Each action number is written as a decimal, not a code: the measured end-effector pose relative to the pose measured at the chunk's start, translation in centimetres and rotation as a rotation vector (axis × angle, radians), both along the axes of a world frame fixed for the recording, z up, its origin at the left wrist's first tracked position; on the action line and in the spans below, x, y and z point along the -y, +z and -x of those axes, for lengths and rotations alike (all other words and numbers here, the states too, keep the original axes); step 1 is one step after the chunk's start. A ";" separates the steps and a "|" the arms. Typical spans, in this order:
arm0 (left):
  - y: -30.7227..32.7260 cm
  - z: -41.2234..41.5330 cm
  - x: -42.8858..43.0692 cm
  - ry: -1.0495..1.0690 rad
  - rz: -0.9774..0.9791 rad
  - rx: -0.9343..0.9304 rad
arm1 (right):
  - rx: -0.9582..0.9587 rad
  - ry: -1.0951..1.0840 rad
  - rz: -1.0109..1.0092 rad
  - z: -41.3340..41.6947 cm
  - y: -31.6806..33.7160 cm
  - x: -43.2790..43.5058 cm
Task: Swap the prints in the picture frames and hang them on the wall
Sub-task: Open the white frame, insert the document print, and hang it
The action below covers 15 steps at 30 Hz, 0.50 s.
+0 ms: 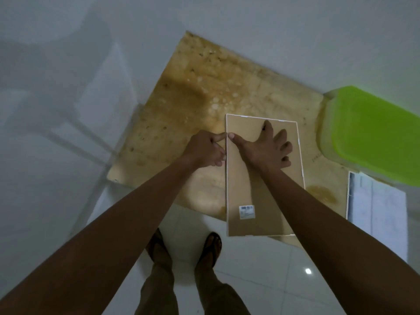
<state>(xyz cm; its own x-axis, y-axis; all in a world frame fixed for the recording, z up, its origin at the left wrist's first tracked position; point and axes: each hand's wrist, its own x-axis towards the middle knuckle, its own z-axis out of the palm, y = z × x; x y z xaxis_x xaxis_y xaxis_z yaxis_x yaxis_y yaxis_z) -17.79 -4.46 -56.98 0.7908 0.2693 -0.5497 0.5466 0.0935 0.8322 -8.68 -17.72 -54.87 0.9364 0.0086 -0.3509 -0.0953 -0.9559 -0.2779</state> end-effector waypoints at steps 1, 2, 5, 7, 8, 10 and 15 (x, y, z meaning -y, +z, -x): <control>0.0 -0.4 -0.6 -0.025 0.022 -0.009 | -0.002 -0.027 -0.009 0.2 0.0 -0.2; 0.1 -0.7 -1.2 -0.052 0.028 -0.019 | -0.002 -0.053 -0.018 0.4 0.0 -0.5; 0.5 -1.5 -2.7 -0.144 0.003 -0.045 | 0.004 -0.120 -0.027 0.9 -0.1 -1.1; 0.6 -2.0 -3.3 -0.183 0.015 -0.047 | 0.002 -0.152 -0.028 1.1 -0.1 -1.3; 0.5 -2.1 -3.5 -0.196 0.019 -0.047 | 0.000 -0.161 -0.030 1.1 0.0 -1.4; 0.6 -2.1 -3.6 -0.209 0.019 -0.053 | -0.001 -0.166 -0.036 1.1 0.0 -1.4; 0.8 -2.1 -3.5 -0.201 0.001 -0.058 | -0.011 -0.172 -0.034 1.2 0.3 -1.4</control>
<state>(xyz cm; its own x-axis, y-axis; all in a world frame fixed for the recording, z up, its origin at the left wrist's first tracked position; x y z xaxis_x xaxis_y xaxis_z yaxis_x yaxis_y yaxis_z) -15.70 -0.95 -56.22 0.7957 0.1086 -0.5959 0.6012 -0.0220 0.7988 -9.84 -16.30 -54.56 0.9210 -0.1398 -0.3636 -0.2603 -0.9152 -0.3076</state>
